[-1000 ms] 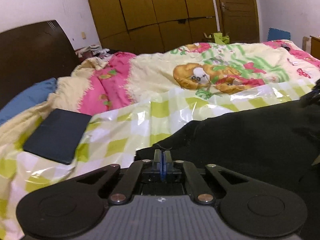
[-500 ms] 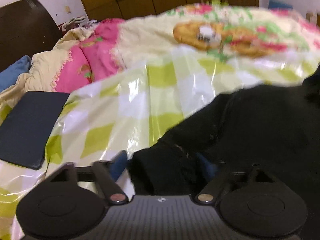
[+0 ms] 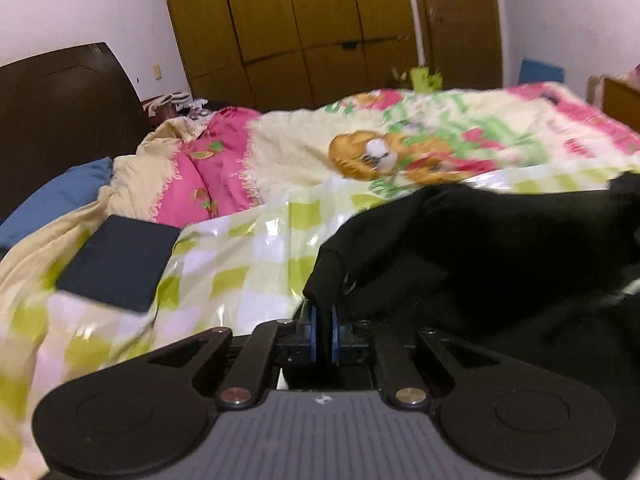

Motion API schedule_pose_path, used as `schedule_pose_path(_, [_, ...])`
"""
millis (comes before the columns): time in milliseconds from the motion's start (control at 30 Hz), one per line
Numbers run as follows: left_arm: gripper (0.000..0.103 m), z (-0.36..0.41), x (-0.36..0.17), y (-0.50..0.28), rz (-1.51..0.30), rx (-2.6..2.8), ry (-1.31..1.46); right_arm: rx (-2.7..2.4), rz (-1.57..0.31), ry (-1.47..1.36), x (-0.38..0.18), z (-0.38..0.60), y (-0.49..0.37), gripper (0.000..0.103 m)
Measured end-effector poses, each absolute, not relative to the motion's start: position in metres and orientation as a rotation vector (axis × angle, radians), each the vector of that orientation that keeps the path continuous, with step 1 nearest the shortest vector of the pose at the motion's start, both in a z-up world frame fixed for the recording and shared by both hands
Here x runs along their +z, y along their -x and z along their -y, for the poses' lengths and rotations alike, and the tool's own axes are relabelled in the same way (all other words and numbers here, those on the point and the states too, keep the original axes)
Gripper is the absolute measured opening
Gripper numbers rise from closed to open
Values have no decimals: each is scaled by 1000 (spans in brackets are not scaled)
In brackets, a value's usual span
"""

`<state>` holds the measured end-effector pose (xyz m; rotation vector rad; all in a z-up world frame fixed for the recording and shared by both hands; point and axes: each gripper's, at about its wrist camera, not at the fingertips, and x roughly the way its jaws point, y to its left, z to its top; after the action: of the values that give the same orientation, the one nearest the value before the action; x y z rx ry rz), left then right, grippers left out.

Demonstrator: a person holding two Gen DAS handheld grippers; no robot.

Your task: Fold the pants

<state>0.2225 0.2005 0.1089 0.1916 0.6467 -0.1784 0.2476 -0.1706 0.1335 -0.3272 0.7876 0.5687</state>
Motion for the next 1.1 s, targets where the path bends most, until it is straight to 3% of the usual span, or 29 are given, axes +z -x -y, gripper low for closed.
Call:
schedule_pose_path(133, [23,-211,99,-144,-675,-196,-145,579,-852,330,121,167,-174,4])
schedule_pose_path(333, [23,-221,35,-95,-812,-116,-134,551,-1047,363,29,148,-130,5])
schedule_pose_path(467, [23,-228,22,-81,-828,-69,-128,555,-957,471,34,128,-113,12])
schedule_pose_path(567, [23,-226,22,-76,-819,-84,-114,599,-862,573,42,109,-115,31])
schedule_pose_path(700, [26,-203,24,-66,-754,-91,-221,690,-768,634,45,70,-123,33])
schedule_pose_path(800, [40,-177,17,-61,-721,-144,-409,795,-704,650,38,30,-120,49])
schedule_pose_path(867, [53,-164,15,-58,-694,-188,-487,850,-654,675,28,1,-119,52])
schedule_pose_path(1000, [63,-152,18,-59,-645,-244,-526,873,-593,690,8,-42,-127,54])
schedule_pose_path(1067, [75,-148,11,-64,-611,-229,-570,847,-571,722,-3,-62,-134,54])
schedule_pose_path(1100, [75,-147,7,-68,-605,-220,-584,819,-568,744,-9,-69,-136,53])
